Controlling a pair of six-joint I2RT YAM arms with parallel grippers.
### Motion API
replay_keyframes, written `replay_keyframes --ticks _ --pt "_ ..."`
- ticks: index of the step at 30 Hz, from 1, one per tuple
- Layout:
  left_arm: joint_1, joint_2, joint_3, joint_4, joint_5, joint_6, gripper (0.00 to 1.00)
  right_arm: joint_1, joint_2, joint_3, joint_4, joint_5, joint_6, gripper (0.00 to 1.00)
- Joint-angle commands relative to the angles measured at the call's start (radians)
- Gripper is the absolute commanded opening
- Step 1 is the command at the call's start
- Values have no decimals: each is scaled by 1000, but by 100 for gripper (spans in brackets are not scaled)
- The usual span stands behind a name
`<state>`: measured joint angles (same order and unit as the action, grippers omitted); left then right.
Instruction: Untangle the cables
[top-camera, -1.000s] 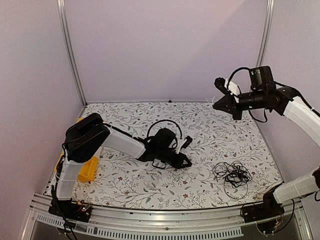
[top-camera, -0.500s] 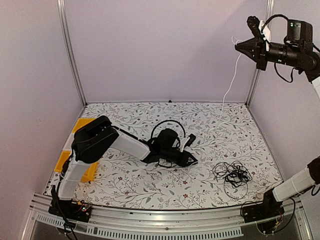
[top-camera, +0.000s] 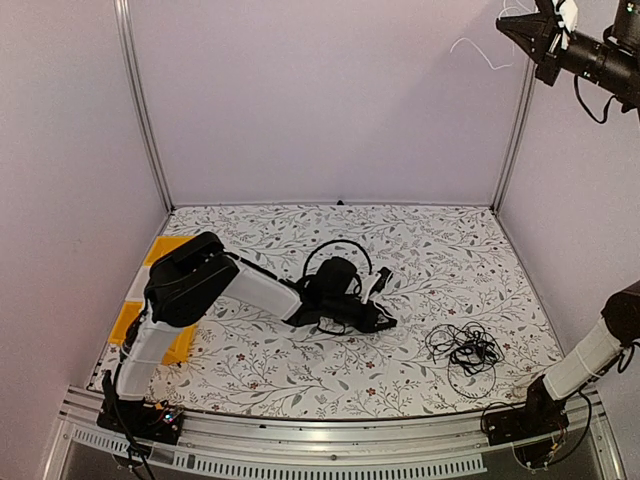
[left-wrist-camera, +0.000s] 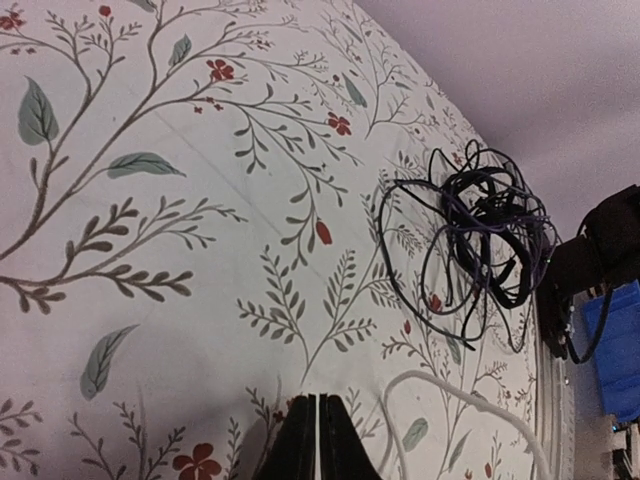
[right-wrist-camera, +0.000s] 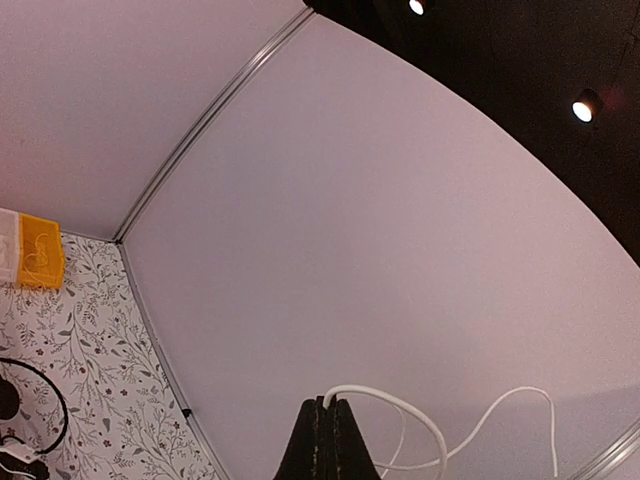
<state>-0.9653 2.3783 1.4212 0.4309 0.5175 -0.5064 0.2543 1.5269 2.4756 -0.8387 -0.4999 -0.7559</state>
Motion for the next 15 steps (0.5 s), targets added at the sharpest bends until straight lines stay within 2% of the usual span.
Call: replay_keyframes --ticks 1,5,10,15 --pt "-19 47 -6 -100 -51 28 4 -3 -2 -49 -8 12 -14 0" --pt "-18 -49 -2 -165 -136 62 20 -3 -54 -250 -23 -40 -13 0" --pt "-19 -179 -46 -210 -225 12 39 -3 -134 -574 1 -94 -14 0" --pt "-30 -331 -136 -181 -344 41 44 -3 -213 -903 117 -160 22 0"
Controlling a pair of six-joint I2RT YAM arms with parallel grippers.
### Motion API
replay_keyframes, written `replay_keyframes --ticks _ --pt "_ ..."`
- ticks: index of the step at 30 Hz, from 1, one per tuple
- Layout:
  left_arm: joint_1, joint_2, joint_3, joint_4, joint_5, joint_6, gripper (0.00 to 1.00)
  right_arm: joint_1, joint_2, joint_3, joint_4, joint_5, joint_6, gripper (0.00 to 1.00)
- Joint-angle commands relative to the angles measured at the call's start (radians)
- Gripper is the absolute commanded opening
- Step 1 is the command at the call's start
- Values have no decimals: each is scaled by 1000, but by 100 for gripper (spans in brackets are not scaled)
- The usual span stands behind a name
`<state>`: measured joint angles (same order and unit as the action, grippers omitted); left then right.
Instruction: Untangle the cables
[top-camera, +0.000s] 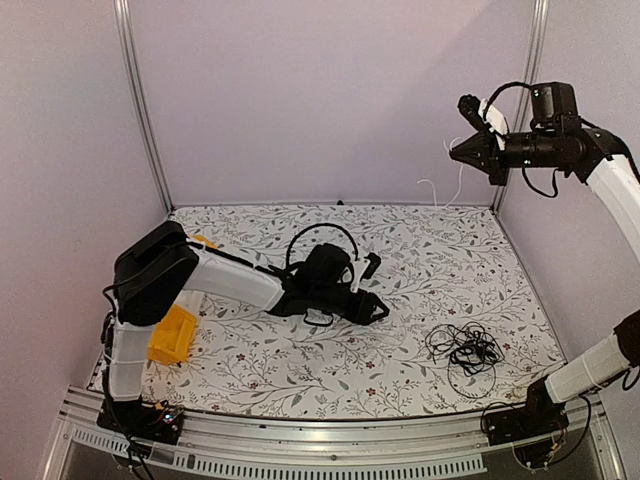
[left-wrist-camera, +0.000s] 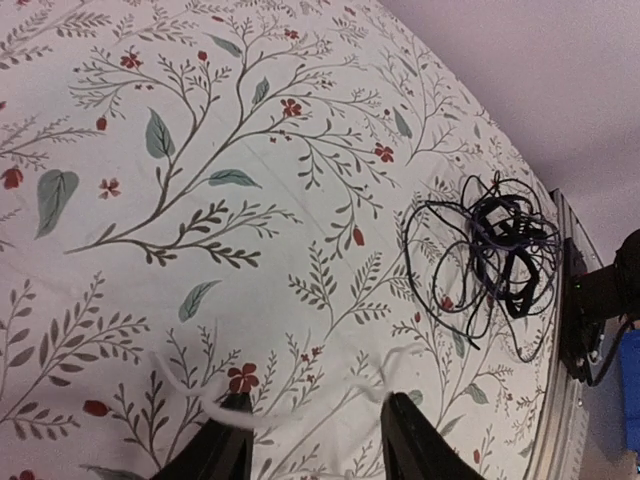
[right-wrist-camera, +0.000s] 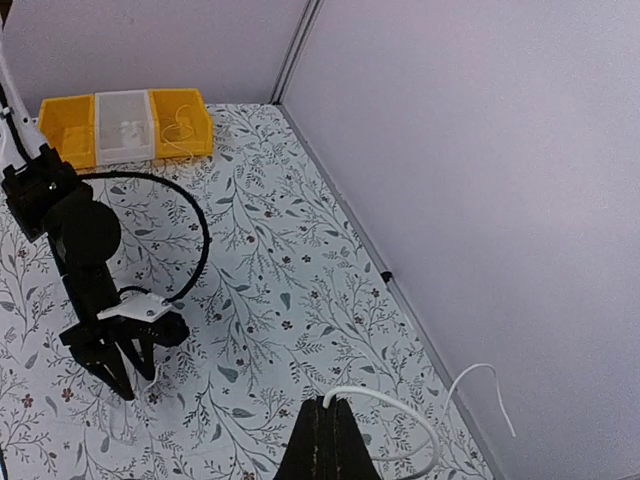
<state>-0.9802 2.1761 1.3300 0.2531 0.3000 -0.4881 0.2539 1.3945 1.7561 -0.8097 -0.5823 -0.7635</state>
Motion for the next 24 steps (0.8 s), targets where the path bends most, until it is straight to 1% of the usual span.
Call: replay_keyframes --ticks 1,2,5,8,12,16,20,24 --pt "-21 -153 -57 -3 -156 38 44 -2 -96 -232 113 -93 51 0" --pt "-26 -176 -64 -2 -183 60 45 -2 -105 -295 140 -111 67 0" --pt "-52 -242 -79 0 -277 120 46 -3 -115 -395 211 -173 133 0" --pt "-83 -292 -80 11 -367 187 47 -2 -106 -459 276 -233 214 0" --pt "-131 -342 -99 100 -465 298 50 0 -80 -499 342 -288 311 0" --pt "-154 -347 -68 152 -463 360 52 4 -48 -503 355 -331 355 0" --pt "-158 -325 -9 159 -440 364 52 21 -33 -508 356 -349 368 0" --pt "-157 -288 47 173 -401 369 52 28 -36 -529 394 -358 402 0"
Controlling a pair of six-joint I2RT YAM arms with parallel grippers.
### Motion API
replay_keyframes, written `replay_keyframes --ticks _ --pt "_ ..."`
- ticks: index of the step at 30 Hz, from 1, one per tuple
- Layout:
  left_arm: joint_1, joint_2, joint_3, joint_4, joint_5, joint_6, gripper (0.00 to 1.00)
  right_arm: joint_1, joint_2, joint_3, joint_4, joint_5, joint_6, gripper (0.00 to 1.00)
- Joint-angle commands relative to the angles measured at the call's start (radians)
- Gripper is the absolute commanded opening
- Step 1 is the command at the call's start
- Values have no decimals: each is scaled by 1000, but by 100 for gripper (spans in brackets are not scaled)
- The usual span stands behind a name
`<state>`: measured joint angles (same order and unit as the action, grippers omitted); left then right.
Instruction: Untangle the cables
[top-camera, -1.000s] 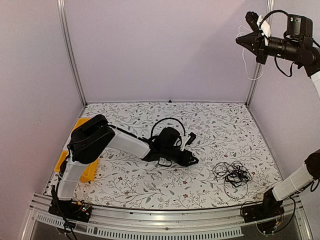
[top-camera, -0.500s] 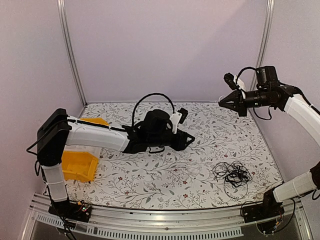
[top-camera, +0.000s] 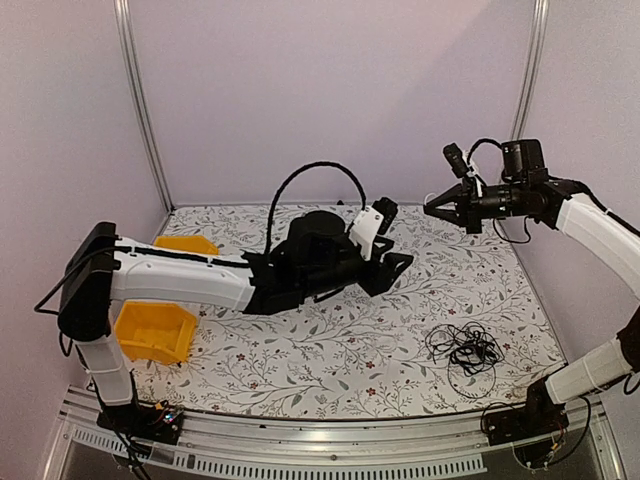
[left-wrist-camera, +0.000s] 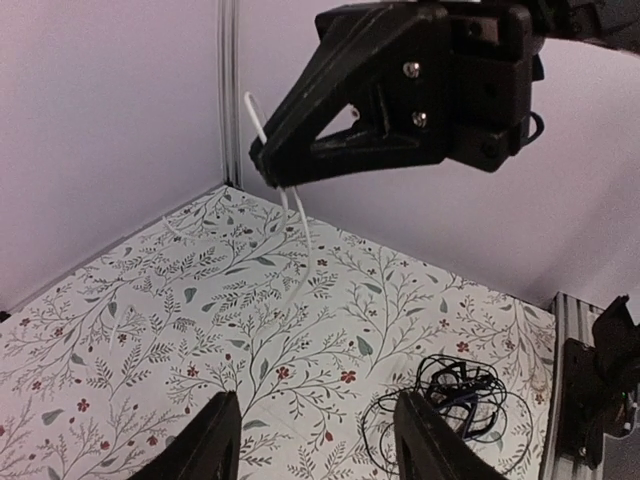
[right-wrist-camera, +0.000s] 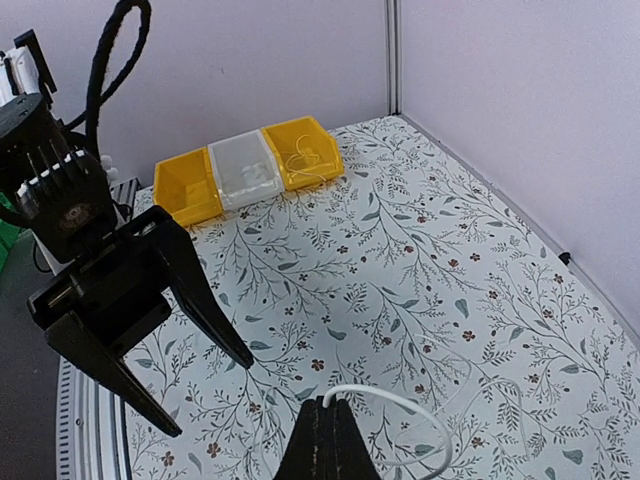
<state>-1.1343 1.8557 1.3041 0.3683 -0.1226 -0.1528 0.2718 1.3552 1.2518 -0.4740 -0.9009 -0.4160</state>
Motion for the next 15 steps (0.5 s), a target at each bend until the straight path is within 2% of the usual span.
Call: replay_keyframes --ticks 1,5,15 --pt "-2 43 87 61 30 33 52 9 2 -30 66 -42 66 0" --pt "-1 85 142 86 78 28 52 14 4 -40 75 -51 84 0" --pt "16 270 354 8 108 -51 51 18 -13 -59 106 -79 121 0"
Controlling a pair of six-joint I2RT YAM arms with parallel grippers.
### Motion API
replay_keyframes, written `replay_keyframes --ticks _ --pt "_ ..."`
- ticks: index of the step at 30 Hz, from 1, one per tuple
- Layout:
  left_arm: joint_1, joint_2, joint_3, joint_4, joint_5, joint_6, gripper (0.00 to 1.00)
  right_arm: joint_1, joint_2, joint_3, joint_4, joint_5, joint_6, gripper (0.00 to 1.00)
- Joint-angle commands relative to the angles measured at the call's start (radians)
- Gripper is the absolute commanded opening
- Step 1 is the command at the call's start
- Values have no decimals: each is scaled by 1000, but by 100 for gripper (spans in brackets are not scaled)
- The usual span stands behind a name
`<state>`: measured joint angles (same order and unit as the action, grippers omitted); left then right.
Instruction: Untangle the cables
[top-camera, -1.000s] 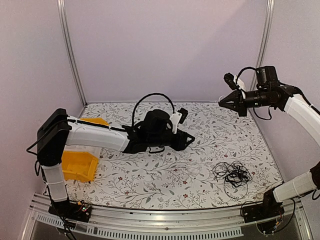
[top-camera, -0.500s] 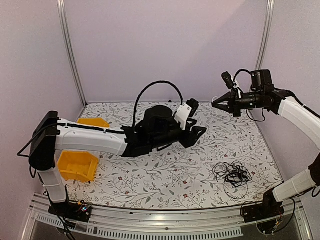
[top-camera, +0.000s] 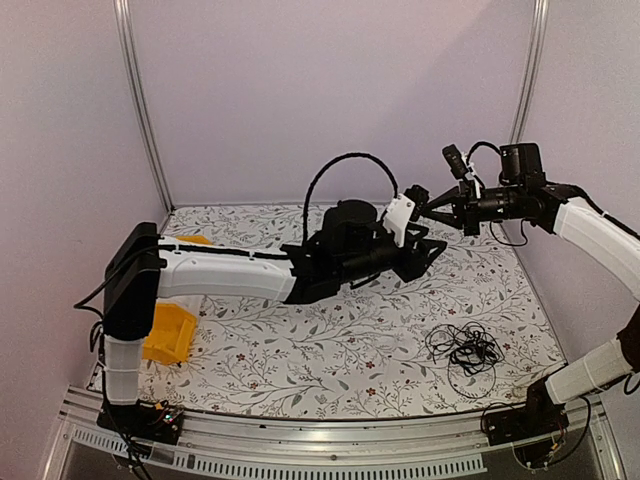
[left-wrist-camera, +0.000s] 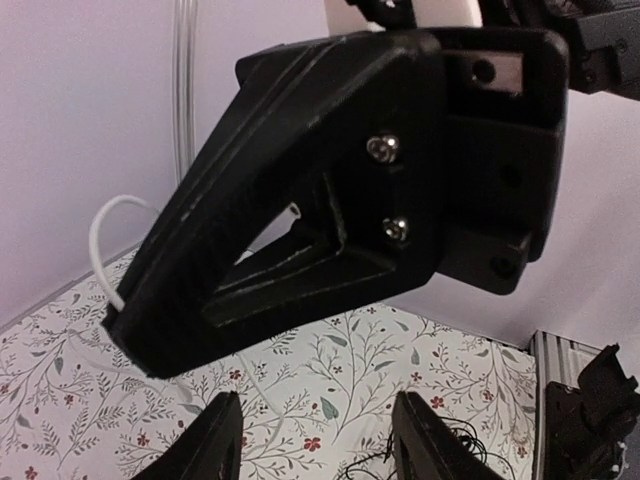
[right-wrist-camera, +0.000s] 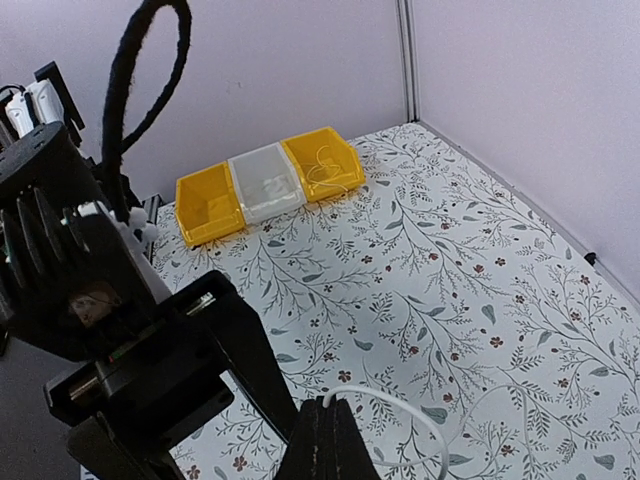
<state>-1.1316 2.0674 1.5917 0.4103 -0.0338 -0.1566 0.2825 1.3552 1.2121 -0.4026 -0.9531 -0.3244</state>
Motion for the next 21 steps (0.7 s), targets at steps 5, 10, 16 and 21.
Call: replay_keyframes --ticks 5,10,16,21 --pt "33 105 97 -6 25 -73 37 7 -25 -32 45 -28 39 0" --pt "35 71 27 70 19 -67 2 6 -38 -51 70 5 45 0" --pt "41 -4 -103 109 -21 -54 0 -39 -33 -64 136 28 102 0" --pt "43 -60 -212 59 -21 -47 0 -148 -27 -75 254 38 241 0"
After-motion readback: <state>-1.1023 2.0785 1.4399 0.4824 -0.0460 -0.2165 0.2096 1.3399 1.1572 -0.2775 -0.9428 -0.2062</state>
